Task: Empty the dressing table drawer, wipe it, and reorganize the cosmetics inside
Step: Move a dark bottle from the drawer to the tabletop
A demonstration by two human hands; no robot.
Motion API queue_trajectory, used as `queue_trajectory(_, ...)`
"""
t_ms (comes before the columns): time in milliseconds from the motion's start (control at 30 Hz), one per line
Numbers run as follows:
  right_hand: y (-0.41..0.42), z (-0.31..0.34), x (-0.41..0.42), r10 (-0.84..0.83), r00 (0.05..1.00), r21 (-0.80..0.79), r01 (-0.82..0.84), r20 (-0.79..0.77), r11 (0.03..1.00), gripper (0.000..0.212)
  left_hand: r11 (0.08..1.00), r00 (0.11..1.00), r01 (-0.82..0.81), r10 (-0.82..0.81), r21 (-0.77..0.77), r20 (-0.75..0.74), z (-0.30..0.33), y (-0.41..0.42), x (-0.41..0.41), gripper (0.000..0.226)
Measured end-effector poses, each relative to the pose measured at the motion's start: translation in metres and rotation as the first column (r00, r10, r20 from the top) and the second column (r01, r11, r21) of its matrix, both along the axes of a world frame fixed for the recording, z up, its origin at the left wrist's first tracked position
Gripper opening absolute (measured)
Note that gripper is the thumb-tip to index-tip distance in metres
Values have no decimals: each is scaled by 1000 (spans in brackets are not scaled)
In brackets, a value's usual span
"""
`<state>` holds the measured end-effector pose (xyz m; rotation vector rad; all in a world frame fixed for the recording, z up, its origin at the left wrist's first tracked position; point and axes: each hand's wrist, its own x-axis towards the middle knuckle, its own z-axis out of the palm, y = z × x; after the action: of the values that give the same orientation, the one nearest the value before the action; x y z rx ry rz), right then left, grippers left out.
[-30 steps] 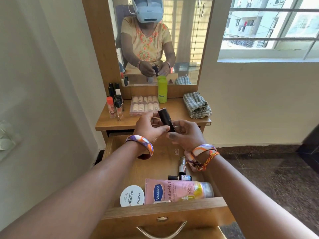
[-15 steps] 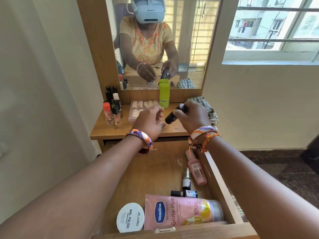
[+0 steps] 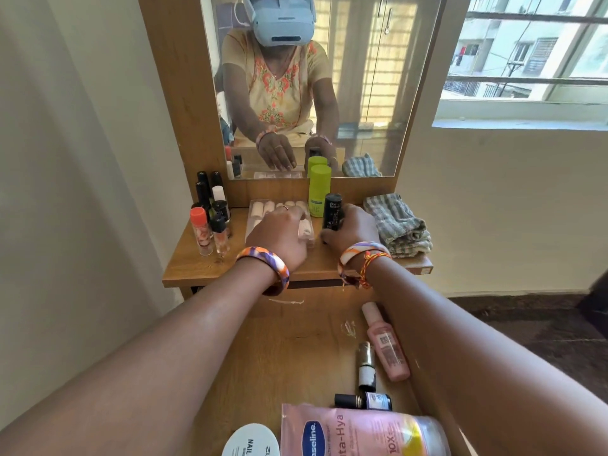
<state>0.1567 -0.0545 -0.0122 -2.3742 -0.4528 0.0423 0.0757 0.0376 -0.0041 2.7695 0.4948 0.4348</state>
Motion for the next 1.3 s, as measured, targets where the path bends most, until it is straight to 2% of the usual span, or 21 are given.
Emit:
queue_trajectory(267,3,-3,14,-193,981,171,195,-29,966,45,999,1000,10,-10,34,-2,-8,-3,5,43)
queue_trajectory(433,20,-9,31,-279,959,187,282,-42,941,39,993,999,25,-28,117,18,-26,8,10,47)
queue_trajectory(633,27,-12,46,-287,958,153,285,-9,946,28,984,998,46,-51,175,22,-31,12,11,53)
queue_trajectory(833,27,-15,48,-261,965,127,260,-5,957,31,979,998,60,-59,193,-13,-30,15,12,50)
queue_trajectory(967,20,-19,42,-243,968,234,251,-63,939,34,978,999,28,-24,206,-23,-26,10,8,52)
queue_trajectory(1067,9,-24,31,-168,982,274,186,-89,944,44,976,999,40,-40,213,-3,-15,1,0,52)
queue_trajectory(1200,-9,-26,5,-32,992,331,70,-118,941,54,984,988,69,-90,162,124,-12,-24,-21,47)
queue_trajectory(1300,-34,-27,-17,88,984,412,-17,-156,911,45,989,948,129,-143,68,283,-33,-48,-43,34)
